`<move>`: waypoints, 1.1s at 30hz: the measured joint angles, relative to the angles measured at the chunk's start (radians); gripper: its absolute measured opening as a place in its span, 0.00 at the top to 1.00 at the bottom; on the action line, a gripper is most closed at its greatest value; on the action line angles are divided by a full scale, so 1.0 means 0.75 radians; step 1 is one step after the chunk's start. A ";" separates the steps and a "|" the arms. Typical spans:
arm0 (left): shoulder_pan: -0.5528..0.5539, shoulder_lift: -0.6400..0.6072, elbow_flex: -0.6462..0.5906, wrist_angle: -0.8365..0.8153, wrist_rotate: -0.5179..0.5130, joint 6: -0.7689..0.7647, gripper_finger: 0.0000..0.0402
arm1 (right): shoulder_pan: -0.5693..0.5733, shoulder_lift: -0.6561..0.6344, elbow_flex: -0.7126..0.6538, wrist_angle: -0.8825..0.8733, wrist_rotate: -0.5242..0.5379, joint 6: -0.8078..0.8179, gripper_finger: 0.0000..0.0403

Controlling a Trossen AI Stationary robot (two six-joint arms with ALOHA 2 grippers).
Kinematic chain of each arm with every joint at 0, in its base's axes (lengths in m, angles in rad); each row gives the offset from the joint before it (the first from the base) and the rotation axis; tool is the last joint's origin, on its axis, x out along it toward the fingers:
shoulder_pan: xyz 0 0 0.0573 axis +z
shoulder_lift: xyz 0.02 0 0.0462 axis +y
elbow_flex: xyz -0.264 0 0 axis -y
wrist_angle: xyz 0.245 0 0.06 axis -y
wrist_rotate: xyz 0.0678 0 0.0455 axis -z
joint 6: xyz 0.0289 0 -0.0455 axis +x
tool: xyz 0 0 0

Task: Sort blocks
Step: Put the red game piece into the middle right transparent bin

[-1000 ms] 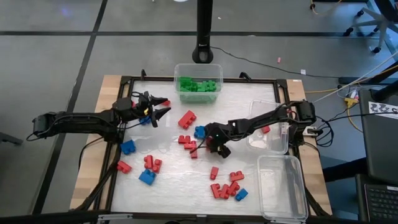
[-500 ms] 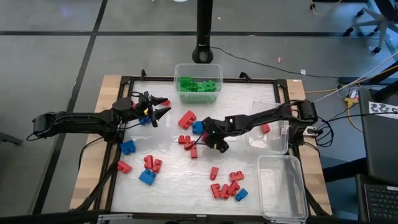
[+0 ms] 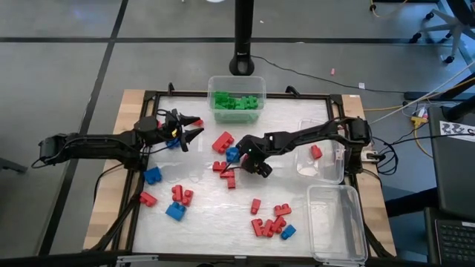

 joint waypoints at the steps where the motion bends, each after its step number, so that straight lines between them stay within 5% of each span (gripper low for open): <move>1: 0.000 0.000 0.000 0.000 0.000 0.000 0.37 | 0.000 0.001 -0.001 0.005 -0.001 -0.001 0.19; 6: 0.000 0.000 0.000 0.000 0.000 0.004 0.37 | -0.020 0.003 -0.002 0.008 -0.021 0.002 0.20; 14: 0.000 0.000 0.000 0.002 0.000 0.000 0.37 | -0.069 0.011 -0.007 -0.049 -0.081 0.099 0.36; 33: 0.000 0.000 0.000 0.002 0.000 -0.005 0.37 | -0.059 0.009 -0.010 -0.045 -0.015 0.014 0.54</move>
